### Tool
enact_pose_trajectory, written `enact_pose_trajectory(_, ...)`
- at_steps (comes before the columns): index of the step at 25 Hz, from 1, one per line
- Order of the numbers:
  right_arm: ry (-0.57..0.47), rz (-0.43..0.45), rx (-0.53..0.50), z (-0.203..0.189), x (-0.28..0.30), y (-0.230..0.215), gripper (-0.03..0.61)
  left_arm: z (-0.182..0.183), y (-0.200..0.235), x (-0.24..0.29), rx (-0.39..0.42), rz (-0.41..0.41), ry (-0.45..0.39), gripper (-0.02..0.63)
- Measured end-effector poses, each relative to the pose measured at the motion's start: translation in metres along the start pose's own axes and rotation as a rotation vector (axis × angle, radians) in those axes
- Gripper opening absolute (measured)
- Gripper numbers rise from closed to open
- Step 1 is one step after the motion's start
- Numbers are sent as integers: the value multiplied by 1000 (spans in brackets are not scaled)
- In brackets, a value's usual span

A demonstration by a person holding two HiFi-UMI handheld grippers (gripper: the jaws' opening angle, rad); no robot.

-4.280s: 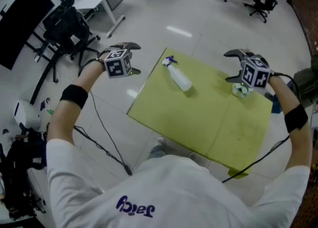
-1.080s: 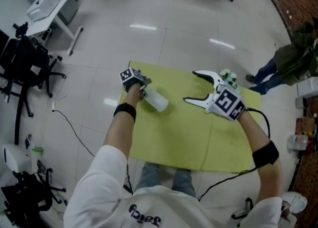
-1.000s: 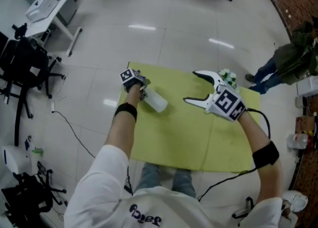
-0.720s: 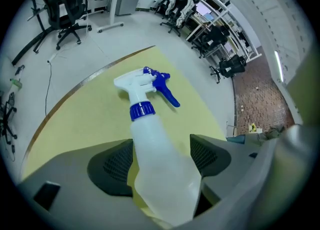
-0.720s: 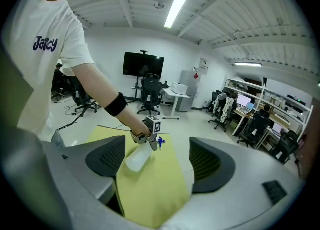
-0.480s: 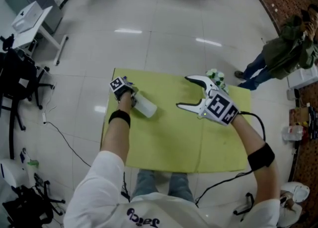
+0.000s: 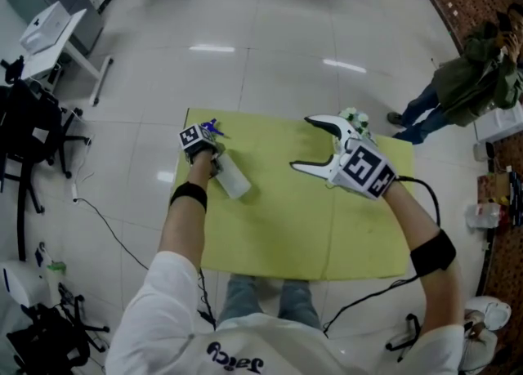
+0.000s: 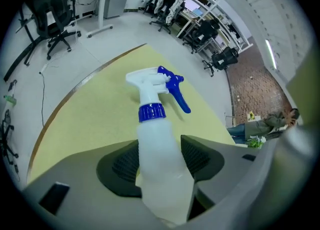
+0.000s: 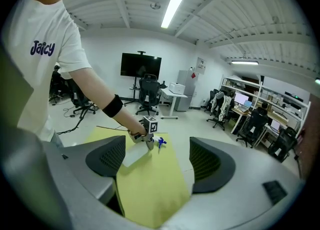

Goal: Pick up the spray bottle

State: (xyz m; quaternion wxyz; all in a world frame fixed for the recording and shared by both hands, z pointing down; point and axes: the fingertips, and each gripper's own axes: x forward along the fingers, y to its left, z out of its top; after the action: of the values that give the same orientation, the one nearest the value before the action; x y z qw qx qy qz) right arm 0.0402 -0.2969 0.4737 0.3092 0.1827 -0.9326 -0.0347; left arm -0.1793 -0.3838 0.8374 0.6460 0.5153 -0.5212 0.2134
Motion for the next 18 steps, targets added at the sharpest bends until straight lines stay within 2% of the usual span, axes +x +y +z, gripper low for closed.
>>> enact_pose_trajectory(8, -43, -10, 17, 16, -9, 4, 414, 15, -39, -30, 242, -130, -62, 247)
enact_pose_trajectory(13, -96, -47, 55, 25, -28, -6, 414, 24, -72, -67, 430, -151, -137, 247)
enact_pose_trajectory(18, -177, -88, 128, 31, -49, -17, 414, 25, -101, -100, 611, -138, -226, 247)
